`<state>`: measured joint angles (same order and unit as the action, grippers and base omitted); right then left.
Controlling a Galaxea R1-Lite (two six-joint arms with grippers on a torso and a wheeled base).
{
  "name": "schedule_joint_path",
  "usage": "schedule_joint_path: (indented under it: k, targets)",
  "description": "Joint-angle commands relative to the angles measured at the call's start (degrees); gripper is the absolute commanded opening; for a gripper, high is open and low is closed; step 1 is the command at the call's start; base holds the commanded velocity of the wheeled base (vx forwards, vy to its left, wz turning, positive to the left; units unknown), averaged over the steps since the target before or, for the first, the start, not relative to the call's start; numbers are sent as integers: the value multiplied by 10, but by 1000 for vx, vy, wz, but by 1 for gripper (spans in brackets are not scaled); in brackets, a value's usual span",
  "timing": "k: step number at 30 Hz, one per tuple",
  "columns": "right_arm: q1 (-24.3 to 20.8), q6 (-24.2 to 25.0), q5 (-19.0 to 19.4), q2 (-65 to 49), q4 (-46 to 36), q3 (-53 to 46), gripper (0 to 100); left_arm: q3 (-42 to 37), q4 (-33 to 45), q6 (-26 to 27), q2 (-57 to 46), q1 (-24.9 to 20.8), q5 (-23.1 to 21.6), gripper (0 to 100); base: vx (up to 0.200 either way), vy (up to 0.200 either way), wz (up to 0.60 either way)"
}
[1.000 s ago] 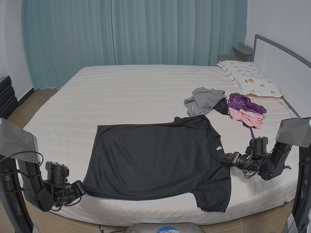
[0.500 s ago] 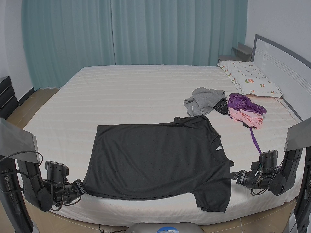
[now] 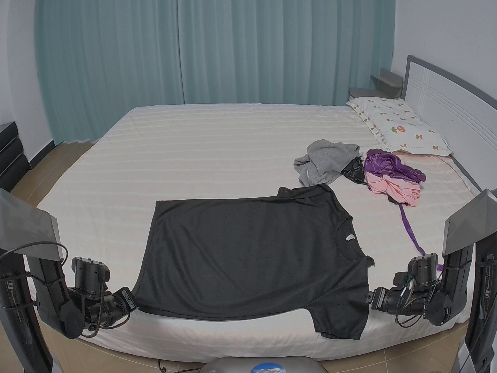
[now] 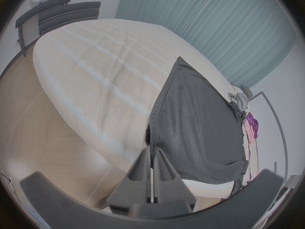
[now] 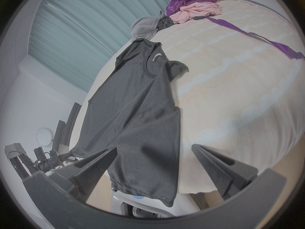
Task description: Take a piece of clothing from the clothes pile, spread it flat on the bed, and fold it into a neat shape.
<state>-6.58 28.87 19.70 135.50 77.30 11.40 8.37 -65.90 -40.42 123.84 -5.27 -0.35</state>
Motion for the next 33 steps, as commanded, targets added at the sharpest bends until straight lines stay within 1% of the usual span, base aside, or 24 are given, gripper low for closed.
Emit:
schedule_joint_path:
  k: [1,4,10,11,15,21,33]
  targets:
    - [-12,4,1,10,0,8,100,0,0,0,-1,0,0,0,0,0,0]
    - [-24,7,1,10,0,12,100,0,0,0,0,0,0,0,0,0,0]
    - [-26,8,-1,10,-1,16,100,1,0,0,0,0,0,0,0,0,0]
    - [-26,8,-2,9,-1,14,0,1,0,0,0,0,0,0,0,0,0]
    - [-14,8,-3,4,0,6,0,0,0,0,0,1,0,0,0,0,0]
    - [17,5,-1,-12,0,-21,0,0,0,0,-6,3,1,0,0,0,0]
    - [21,1,5,-44,5,-75,0,-6,3,5,-20,3,2,0,0,0,0]
